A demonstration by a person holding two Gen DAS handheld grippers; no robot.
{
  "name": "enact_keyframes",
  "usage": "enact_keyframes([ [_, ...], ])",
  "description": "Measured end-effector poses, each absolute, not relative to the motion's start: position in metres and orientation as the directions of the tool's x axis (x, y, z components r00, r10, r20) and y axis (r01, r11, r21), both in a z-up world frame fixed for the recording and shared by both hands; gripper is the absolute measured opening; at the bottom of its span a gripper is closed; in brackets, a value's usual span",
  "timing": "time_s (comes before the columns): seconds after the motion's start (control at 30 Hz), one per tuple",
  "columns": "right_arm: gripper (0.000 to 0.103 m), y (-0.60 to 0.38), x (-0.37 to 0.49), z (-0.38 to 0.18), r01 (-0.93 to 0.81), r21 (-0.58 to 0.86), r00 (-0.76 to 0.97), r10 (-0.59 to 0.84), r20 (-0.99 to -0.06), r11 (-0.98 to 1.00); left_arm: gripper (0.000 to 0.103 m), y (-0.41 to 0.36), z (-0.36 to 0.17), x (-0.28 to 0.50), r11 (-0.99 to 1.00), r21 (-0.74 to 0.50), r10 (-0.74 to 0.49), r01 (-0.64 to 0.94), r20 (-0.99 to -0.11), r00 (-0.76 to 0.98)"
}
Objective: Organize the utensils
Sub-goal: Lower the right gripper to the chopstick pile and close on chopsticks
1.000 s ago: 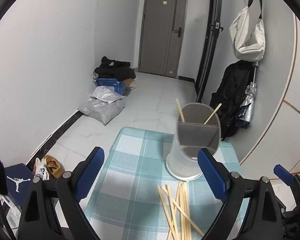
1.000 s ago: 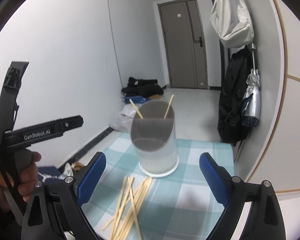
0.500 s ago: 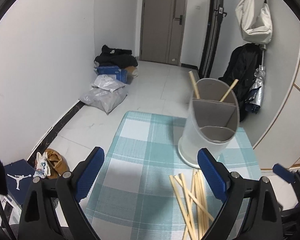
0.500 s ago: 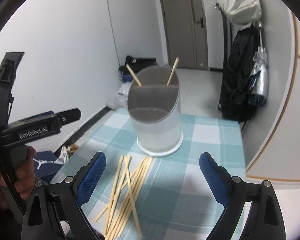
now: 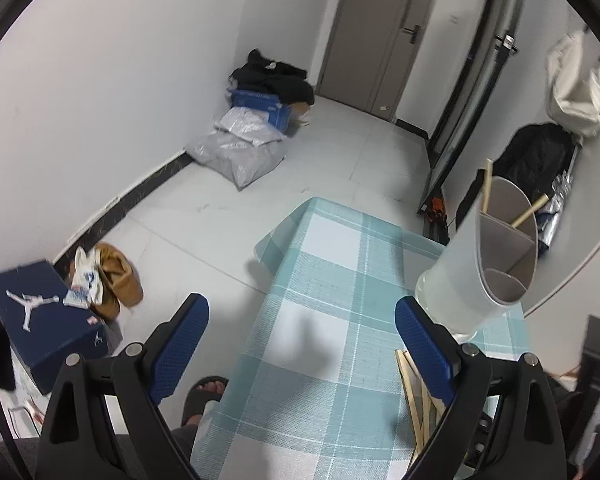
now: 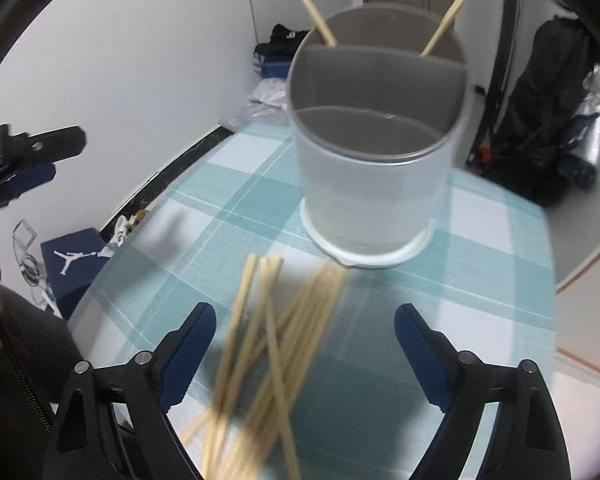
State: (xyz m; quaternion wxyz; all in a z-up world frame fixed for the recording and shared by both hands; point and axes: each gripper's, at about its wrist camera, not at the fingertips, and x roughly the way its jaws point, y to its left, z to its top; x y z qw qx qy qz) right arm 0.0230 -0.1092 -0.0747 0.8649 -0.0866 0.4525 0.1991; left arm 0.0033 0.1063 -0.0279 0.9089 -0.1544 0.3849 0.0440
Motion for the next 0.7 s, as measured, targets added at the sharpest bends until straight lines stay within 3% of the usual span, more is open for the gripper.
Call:
enact_keyframes([
  [0.13,0.068,-0.094,0.038,-0.085,-0.423,0.062,0.464,0.275,-0.842,0.904,0.092,0.112,-0.032,0.007,0.933,-0.285,-0.062,-0.22,-0.729,0.682],
  [0.3,0.065,-0.082,0.05,-0.092,-0.405,0.098,0.44,0.287,-0.851,0.909,0.092,0.116,-0.035,0.008,0.922,-0.304,-0.074,-0.239,-0.745,0.663],
  [0.63,0.022,-0.075,0.067,-0.106,-0.369,0.121,0.4,0.275,-0.874,0.922,0.092,0.123,-0.035,0.008,0.916,-0.312,-0.073,-0.251,-0.746,0.661],
  [0.7,0.019,-0.076,0.067,-0.104,-0.364,0.131,0.402,0.282,-0.871,0.922,0.092,0.124,-0.035,0.008,0.917,-0.31,-0.072,-0.25,-0.746,0.662],
])
